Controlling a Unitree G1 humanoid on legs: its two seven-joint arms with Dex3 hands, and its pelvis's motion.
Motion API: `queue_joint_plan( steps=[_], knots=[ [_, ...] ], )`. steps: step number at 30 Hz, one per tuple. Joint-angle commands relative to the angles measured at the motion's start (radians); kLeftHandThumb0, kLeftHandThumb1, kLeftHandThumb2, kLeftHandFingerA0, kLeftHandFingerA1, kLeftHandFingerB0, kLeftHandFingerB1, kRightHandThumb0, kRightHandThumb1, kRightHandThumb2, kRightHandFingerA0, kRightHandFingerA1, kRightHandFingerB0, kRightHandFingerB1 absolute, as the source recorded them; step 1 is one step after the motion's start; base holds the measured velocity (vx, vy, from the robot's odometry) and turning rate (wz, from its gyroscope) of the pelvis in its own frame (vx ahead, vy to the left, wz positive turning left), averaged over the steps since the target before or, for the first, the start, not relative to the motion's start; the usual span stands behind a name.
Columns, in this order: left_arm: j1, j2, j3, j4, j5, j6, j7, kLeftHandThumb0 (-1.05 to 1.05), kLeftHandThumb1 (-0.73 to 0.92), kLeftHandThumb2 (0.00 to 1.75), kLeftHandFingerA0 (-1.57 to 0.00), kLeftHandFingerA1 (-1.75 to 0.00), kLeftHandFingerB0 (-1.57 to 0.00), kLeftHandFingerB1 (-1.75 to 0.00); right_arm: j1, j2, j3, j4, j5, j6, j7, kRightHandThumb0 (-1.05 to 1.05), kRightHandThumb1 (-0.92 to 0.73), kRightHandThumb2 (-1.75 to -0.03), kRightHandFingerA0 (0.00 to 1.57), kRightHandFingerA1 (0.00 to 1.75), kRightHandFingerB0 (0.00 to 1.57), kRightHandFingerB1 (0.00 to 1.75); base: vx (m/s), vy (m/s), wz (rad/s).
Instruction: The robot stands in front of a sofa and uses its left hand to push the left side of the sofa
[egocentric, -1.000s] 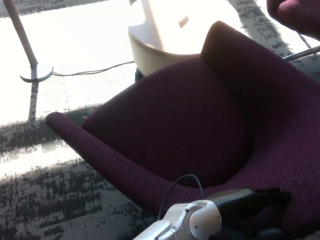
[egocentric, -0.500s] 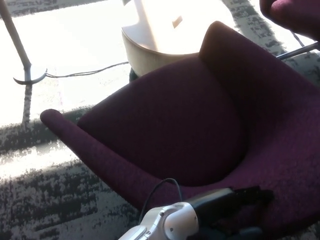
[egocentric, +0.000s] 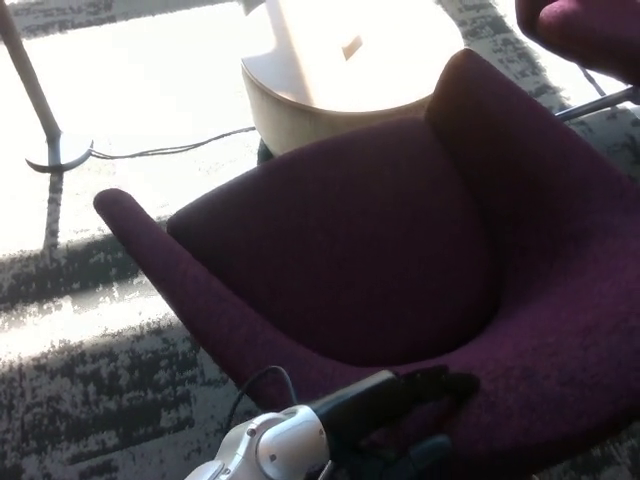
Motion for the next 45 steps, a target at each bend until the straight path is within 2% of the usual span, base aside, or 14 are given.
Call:
queue_joint_plan(
  steps=[1, 5, 7, 8, 10, 11, 12, 14, 15, 28, 29, 31, 32, 45],
  knots=[
    [0.056, 0.045, 0.061, 0.057, -0.069, -0.023, -0.058, -0.86, 0.77, 1.2, 0.0, -0.29, -0.11, -0.25, 0.001, -0.017, 0.004, 0.006, -0.006, 0.009, -0.01, -0.44, -0.67, -0.6, 0.74, 0.66, 0.67, 0.44, 0.0, 0.0, 0.0],
    [0.065, 0.063, 0.065, 0.044, -0.031, -0.016, -0.036, -0.83, 0.74, 1.19, 0.0, -0.35, -0.05, -0.25, 0.002, -0.016, 0.003, 0.005, -0.001, 0.01, -0.005, -0.44, -0.67, -0.6, 0.73, 0.64, 0.67, 0.44, 0.0, 0.0, 0.0],
    [0.079, 0.076, 0.087, 0.05, -0.045, -0.02, -0.034, -0.92, 0.79, 1.22, 0.0, -0.28, -0.09, -0.21, 0.003, -0.017, 0.012, 0.006, -0.01, 0.021, -0.006, -0.45, -0.68, -0.61, 0.72, 0.63, 0.66, 0.44, 0.0, 0.0, 0.0],
    [0.089, 0.09, 0.097, 0.034, -0.048, -0.019, -0.034, -0.94, 0.92, 0.84, -0.02, -0.29, -0.06, -0.24, 0.004, -0.018, 0.015, 0.007, -0.013, 0.019, -0.015, -0.44, -0.68, -0.6, 0.72, 0.69, 0.67, 0.44, 0.0, 0.0, 0.0],
    [0.092, 0.092, 0.1, 0.031, -0.047, -0.019, -0.035, -0.94, 0.92, 0.84, -0.02, -0.29, -0.06, -0.24, 0.004, -0.018, 0.017, 0.007, -0.013, 0.019, -0.016, -0.44, -0.68, -0.6, 0.72, 0.69, 0.67, 0.44, 0.0, 0.0, 0.0],
    [0.103, 0.101, 0.114, 0.015, -0.061, -0.006, -0.046, -0.95, 0.81, 1.23, -0.01, -0.26, -0.08, -0.18, 0.005, -0.017, 0.014, 0.006, -0.008, 0.017, -0.016, -0.44, -0.66, -0.6, 0.73, 0.69, 0.69, 0.45, 0.0, 0.0, 0.0],
    [0.11, 0.119, 0.126, 0.006, -0.067, -0.015, -0.052, -0.93, 0.92, 0.86, -0.03, -0.28, -0.04, -0.23, 0.004, -0.017, 0.012, 0.007, -0.005, 0.017, -0.012, -0.44, -0.67, -0.6, 0.74, 0.68, 0.69, 0.45, 0.0, 0.0, 0.0],
    [0.119, 0.13, 0.144, 0.0, -0.085, -0.015, -0.064, -0.98, 0.83, 0.88, -0.05, -0.27, -0.05, -0.22, 0.005, -0.016, 0.008, 0.007, 0.0, 0.011, -0.007, -0.43, -0.66, -0.6, 0.75, 0.69, 0.69, 0.46, 0.0, 0.0, 0.0],
    [0.123, 0.135, 0.15, -0.004, -0.09, -0.015, -0.068, -0.87, 0.77, 1.21, 0.0, -0.29, -0.11, -0.23, 0.006, -0.017, 0.008, 0.007, 0.0, 0.01, -0.007, -0.43, -0.66, -0.6, 0.75, 0.68, 0.7, 0.46, 0.0, 0.0, 0.0],
    [0.132, 0.222, 0.256, 0.076, -0.131, -0.083, -0.067, -0.89, 0.81, 1.22, 0.0, -0.31, -0.11, -0.26, 0.004, -0.02, 0.021, 0.006, -0.014, 0.028, -0.016, -0.44, -0.67, -0.6, 0.74, 0.74, 0.69, 0.45, 0.0, 0.0, 0.0],
    [0.133, 0.225, 0.266, 0.084, -0.139, -0.091, -0.07, -0.92, 0.92, 0.81, -0.03, -0.29, -0.03, -0.25, 0.004, -0.019, 0.023, 0.007, -0.016, 0.028, -0.02, -0.44, -0.67, -0.6, 0.74, 0.74, 0.69, 0.46, 0.0, 0.0, 0.0],
    [0.134, 0.229, 0.28, 0.098, -0.151, -0.103, -0.069, -0.93, 0.92, 0.81, -0.02, -0.31, -0.04, -0.25, 0.005, -0.018, 0.021, 0.009, -0.012, 0.03, -0.016, -0.44, -0.67, -0.6, 0.74, 0.73, 0.68, 0.46, 0.0, 0.0, 0.0],
    [0.137, 0.236, 0.287, 0.1, -0.153, -0.095, -0.068, -0.92, 0.79, 1.21, 0.0, -0.31, -0.07, -0.21, 0.006, -0.018, 0.018, 0.008, -0.007, 0.03, -0.009, -0.44, -0.67, -0.6, 0.74, 0.7, 0.68, 0.46, 0.0, 0.0, 0.0],
    [0.176, 0.3, 0.387, 0.142, -0.2, -0.159, -0.057, -0.93, 0.8, 1.22, 0.0, -0.34, -0.09, -0.2, 0.011, -0.017, 0.012, 0.002, -0.003, 0.033, 0.011, -0.42, -0.66, -0.6, 0.75, 0.62, 0.68, 0.45, 0.0, 0.0, 0.0]
  ],
)
